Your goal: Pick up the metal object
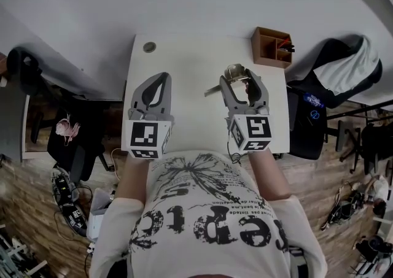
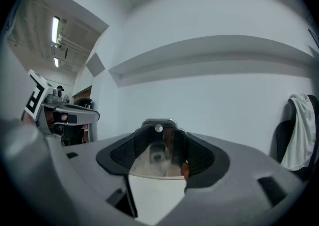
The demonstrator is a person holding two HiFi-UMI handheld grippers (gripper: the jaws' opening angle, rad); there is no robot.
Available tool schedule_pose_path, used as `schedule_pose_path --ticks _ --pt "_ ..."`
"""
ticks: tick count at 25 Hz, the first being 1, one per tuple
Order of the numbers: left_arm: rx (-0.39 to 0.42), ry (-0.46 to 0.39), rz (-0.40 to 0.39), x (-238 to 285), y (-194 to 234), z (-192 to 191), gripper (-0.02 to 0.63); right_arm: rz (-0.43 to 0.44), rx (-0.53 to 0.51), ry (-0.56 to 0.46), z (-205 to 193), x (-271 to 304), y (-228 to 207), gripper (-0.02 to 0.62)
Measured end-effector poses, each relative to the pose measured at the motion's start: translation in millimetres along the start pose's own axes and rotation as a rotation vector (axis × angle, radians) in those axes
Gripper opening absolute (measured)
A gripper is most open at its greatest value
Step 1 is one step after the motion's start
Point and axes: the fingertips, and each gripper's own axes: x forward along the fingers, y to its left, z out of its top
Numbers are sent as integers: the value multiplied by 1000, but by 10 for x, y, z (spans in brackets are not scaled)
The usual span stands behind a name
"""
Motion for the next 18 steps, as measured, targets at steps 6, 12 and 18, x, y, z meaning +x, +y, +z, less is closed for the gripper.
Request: schedule_pose_path --ticks 6,12,18 --pt "8 6 -12 18 -23 -20 11 0 16 20 -85 44 16 280" --pt "-2 17 -15 72 -20 -66 11 3 11 17 -80 94 6 281" --pt "-2 25 -15 119 -29 -144 11 14 1 27 -133 145 2 279"
